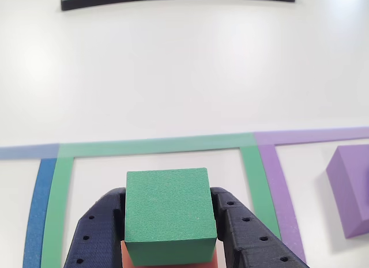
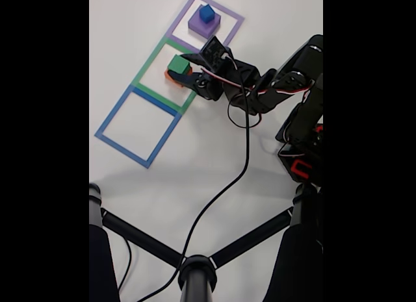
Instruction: Tower of hanoi
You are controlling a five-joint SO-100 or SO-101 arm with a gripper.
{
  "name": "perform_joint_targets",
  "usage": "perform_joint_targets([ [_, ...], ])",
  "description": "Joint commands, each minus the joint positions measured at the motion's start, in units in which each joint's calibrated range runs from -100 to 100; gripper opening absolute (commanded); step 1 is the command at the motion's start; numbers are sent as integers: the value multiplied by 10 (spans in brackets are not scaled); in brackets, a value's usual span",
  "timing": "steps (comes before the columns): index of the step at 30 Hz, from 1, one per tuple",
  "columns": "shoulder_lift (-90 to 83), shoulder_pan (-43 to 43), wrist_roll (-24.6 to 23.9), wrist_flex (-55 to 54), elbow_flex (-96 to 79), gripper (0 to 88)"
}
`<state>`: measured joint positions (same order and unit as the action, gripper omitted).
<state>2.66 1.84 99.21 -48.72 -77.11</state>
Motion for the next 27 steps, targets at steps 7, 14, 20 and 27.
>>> perform_joint_targets([
  [7, 3, 7, 8, -18, 16, 135],
  [14, 3, 9, 8, -18, 16, 194],
  [20, -34, 6, 8, -12, 8, 217],
  [27, -187, -10, 8, 141, 16, 192],
])
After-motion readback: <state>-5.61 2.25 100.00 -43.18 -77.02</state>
